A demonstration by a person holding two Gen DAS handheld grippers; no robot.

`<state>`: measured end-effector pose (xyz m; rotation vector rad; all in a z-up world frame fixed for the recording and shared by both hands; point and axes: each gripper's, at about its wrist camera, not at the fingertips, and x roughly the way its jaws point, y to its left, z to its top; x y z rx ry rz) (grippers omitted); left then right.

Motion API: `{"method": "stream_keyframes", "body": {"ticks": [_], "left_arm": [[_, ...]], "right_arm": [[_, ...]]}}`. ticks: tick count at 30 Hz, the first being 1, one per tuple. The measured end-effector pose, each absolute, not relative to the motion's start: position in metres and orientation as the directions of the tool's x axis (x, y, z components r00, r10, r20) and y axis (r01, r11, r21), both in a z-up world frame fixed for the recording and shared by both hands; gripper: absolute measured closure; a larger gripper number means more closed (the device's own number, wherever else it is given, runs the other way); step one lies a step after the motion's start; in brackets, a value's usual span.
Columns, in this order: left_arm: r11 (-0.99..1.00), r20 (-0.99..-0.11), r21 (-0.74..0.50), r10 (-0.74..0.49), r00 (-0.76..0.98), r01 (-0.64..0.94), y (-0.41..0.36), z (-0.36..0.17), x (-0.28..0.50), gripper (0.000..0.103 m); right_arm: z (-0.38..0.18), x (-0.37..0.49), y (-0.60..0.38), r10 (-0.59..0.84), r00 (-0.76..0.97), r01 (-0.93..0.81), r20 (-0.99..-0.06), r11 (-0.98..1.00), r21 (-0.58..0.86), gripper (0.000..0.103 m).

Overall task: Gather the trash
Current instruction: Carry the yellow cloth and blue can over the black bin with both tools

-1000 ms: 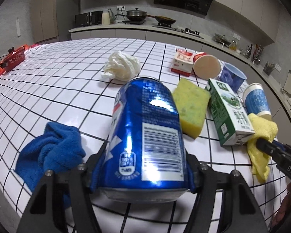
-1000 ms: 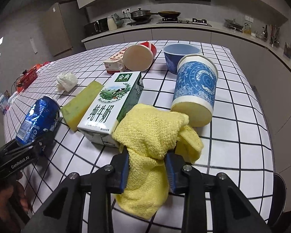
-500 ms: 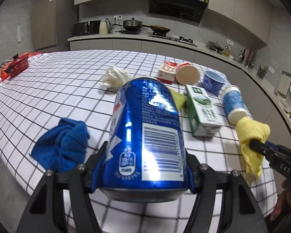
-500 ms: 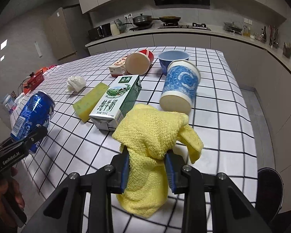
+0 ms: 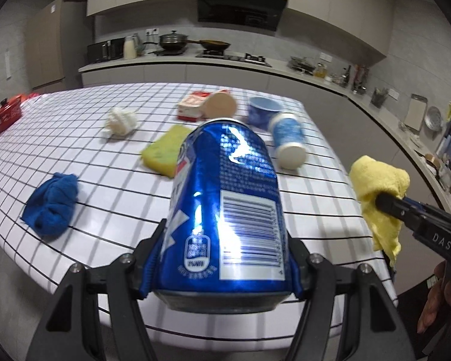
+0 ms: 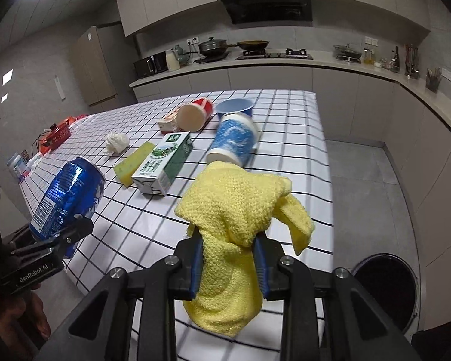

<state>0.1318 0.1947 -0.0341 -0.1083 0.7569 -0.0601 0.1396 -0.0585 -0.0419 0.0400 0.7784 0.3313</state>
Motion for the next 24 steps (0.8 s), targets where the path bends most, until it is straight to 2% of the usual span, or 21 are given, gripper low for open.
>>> {"method": "stream_keyframes", "body": {"ticks": [14,24], "left_arm": [[0.969,-0.672,-0.122,-0.241,0.701,0.216,0.068,-0.026,0.123,0.036],[0.931,-0.7,-0.124,-0.328,0.635,0.344,-0.027,-0.04,0.12,0.036]], "right_arm": [[-0.03,0.09,-0.192,0.186,0.71,-0.118,-0.679,0.982,0.146,0.072],[-0.039,0.058,-0.285,0.098,0.703,0.0,-0.704,0.99,0.138,0.072]]}}
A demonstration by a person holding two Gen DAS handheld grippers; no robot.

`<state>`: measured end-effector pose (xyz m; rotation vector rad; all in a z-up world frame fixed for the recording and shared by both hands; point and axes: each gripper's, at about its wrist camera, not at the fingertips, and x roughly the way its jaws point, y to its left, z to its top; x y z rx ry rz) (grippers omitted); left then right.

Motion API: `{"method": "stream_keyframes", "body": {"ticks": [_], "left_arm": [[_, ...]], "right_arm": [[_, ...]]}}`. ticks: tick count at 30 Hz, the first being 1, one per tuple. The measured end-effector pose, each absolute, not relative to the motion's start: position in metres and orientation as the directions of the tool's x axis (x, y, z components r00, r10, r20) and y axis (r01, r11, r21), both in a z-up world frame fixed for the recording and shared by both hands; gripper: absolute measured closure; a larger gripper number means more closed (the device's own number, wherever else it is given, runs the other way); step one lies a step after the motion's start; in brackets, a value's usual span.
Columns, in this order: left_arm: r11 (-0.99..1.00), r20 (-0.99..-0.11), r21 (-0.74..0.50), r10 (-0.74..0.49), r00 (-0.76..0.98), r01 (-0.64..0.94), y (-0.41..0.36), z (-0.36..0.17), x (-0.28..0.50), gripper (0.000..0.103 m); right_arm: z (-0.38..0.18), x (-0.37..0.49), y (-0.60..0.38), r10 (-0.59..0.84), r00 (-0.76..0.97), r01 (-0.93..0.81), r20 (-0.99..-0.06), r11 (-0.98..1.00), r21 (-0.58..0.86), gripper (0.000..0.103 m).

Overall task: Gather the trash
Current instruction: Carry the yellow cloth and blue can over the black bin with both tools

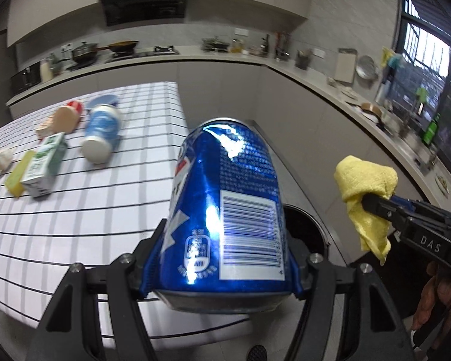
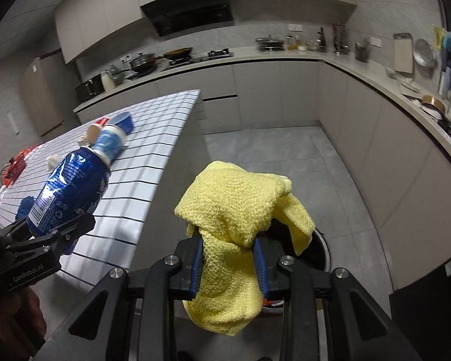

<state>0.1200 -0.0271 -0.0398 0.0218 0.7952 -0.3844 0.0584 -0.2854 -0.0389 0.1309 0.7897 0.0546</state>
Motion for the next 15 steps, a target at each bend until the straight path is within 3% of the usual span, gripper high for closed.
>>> {"method": "stream_keyframes", "body": {"ticks": [15], "left_arm": [[0.924,-0.787,-0.12,-0.312,0.533,0.364,-0.125,-0.095,0.119,0.036]], "right_arm": [[-0.1,0.055,-0.37,0.129,0.605,-0.058,-0.785,0.991,0.117,0.072]]}}
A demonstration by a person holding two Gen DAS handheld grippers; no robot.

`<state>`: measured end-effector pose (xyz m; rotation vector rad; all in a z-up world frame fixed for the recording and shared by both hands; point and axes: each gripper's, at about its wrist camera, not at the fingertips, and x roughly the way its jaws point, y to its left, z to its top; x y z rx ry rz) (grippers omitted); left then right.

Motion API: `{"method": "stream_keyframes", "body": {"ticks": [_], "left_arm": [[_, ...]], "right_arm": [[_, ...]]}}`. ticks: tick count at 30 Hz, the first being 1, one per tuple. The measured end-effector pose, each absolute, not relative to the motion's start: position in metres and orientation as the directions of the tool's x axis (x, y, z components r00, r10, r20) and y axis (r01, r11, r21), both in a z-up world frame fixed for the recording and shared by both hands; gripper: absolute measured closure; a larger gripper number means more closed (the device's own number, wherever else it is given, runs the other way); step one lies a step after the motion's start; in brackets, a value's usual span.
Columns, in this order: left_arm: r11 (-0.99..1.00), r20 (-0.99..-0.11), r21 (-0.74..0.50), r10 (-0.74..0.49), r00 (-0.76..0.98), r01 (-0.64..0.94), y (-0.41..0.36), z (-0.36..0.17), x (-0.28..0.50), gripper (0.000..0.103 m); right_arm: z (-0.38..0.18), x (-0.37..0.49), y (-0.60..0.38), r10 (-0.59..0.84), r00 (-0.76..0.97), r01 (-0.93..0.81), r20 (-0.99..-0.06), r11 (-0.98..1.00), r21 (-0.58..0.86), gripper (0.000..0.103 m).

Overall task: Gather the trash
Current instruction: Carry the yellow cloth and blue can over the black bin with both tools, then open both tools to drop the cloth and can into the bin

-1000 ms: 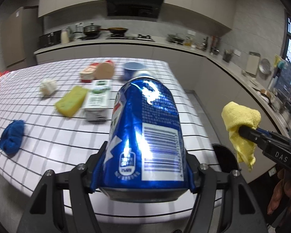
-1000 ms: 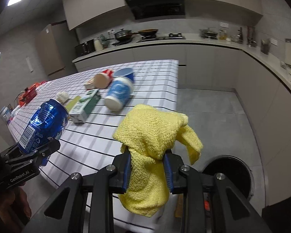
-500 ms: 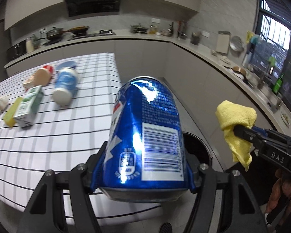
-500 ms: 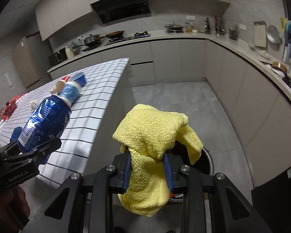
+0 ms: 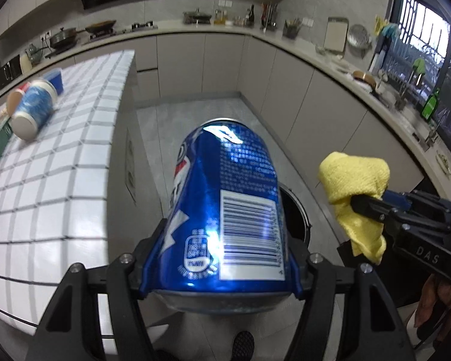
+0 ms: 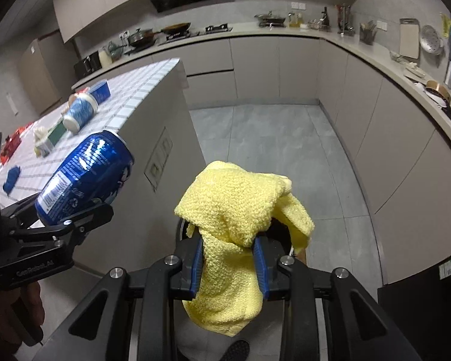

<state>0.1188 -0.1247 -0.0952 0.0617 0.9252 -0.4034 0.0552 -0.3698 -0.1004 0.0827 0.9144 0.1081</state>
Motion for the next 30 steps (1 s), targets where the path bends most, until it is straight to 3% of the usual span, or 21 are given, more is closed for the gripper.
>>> {"method": "stream_keyframes", "body": {"ticks": [15,17,18,19,23,30], "left_arm": [[0.954,-0.887,-0.116,-0.225,0.403,0.277,-0.172,-0.19,0.149,0.036],[0.945,-0.882,-0.163,-0.268,0.388,0.284,-0.174,-0.198,0.154,0.035],[0.95,-0.889,-0.16,-0.257,0.379,0.269,-0.174,-0.206,0.157,0.025],[0.962,-0.904,-0.122,-0.209,0.374,0.244,-0.173,-0.211,0.16,0.003],[0.979,-0.925,-0.049,-0.118,0.361,0.196,-0.161,-0.218,0.16,0.0],[0.983,-0.922,-0.029,-0.096,0.376,0.179,-0.162,-0.212,0.152,0.0]], "right_arm": [[-0.214,0.123,-0.4,0.236,0.384,-0.38,-0.893,0.921,0.08,0.072],[-0.225,0.132,-0.399,0.236,0.362,-0.43,-0.902,0.901,0.063,0.066],[-0.232,0.137,-0.398,0.235,0.339,-0.473,-0.911,0.88,0.051,0.044],[-0.238,0.139,-0.396,0.217,0.34,-0.507,-0.915,0.862,0.016,0.0],[-0.245,0.149,-0.416,0.122,0.388,-0.474,-0.914,0.877,-0.084,0.0],[-0.241,0.15,-0.437,0.106,0.41,-0.4,-0.906,0.913,-0.074,0.0]]}}
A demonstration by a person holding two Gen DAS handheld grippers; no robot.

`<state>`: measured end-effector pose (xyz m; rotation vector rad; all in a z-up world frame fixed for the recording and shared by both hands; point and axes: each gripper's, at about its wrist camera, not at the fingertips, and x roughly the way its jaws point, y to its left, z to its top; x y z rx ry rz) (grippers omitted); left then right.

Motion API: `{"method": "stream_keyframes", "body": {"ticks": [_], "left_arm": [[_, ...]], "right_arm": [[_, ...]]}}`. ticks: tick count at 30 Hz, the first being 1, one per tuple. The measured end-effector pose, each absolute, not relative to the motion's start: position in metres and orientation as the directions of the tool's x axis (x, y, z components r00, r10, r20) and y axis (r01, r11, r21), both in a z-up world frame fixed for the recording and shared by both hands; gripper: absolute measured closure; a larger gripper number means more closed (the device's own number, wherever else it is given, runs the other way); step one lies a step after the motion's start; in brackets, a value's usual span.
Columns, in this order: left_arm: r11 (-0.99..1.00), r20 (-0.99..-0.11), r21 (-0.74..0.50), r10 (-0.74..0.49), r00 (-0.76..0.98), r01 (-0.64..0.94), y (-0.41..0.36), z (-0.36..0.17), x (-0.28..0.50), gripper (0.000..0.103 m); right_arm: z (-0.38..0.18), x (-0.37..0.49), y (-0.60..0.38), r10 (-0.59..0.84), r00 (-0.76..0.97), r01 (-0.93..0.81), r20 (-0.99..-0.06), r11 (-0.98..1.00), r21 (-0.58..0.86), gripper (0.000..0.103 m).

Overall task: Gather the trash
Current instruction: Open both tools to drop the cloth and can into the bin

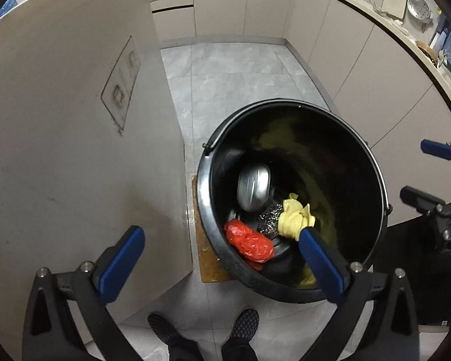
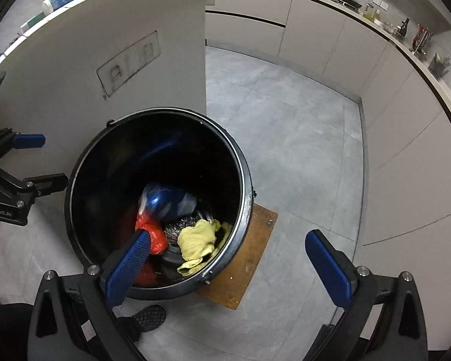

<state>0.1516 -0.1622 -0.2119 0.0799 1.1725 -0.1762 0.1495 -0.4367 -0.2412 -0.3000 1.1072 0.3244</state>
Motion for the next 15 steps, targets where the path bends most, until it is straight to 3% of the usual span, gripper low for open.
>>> {"method": "stream_keyframes", "body": {"ticks": [15], "left_arm": [[0.973,-0.892,-0.026,-0.127,0.433,0.23,-0.177,-0.178,0.157,0.0]], "right_arm": [[-0.208,0.143,-0.447,0.114,0.455,-0.317,-0.883,0.948,-0.041,0.0]]}}
